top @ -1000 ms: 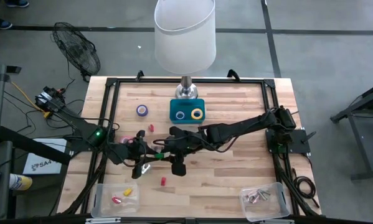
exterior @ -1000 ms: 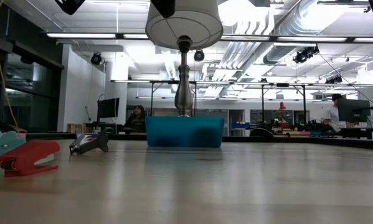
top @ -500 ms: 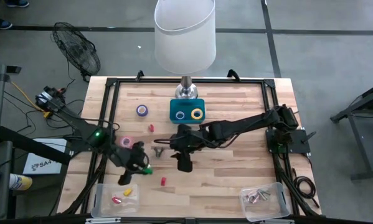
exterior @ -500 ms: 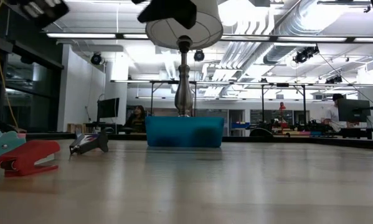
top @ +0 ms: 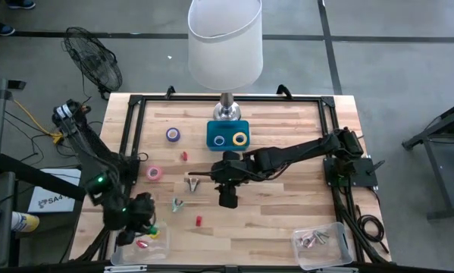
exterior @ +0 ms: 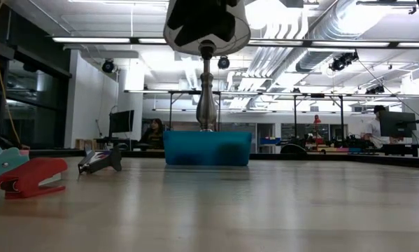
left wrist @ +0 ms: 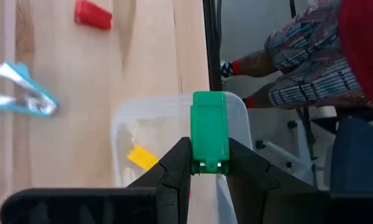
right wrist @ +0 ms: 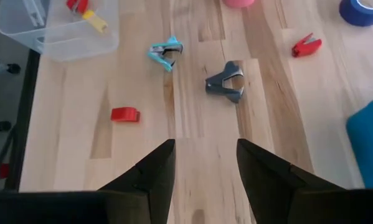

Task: Pick and place Stapler, Stapler remover, tape
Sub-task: Put the green stapler into the left transparent bin, then put the black staple remover into the right transparent bin

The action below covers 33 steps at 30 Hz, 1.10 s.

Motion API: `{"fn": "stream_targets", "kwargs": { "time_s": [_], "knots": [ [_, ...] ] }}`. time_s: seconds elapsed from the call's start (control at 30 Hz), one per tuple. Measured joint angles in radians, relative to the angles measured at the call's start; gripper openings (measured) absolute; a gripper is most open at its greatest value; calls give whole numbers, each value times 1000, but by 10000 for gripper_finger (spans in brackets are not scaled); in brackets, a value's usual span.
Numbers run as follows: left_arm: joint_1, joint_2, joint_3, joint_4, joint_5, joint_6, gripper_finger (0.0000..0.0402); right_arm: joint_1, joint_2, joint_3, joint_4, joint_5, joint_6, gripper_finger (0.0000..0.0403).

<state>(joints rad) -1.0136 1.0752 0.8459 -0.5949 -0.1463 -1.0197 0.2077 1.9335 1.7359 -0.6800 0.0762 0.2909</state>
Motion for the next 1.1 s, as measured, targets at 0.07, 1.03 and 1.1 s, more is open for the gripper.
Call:
{"fn": "stream_targets", "kwargs": {
  "time_s": [0.07,1.03,1.1],
  "knots": [
    [-49,13,0,1,-39,-66,77,0,0,0,-5,5,0,162],
    [-145,219,0,74,38,-274,141,2,0,0,-11,30,34,161],
    [-145,219,0,75,42,-272,160,2,0,0,-11,30,34,162]
  ]
}}
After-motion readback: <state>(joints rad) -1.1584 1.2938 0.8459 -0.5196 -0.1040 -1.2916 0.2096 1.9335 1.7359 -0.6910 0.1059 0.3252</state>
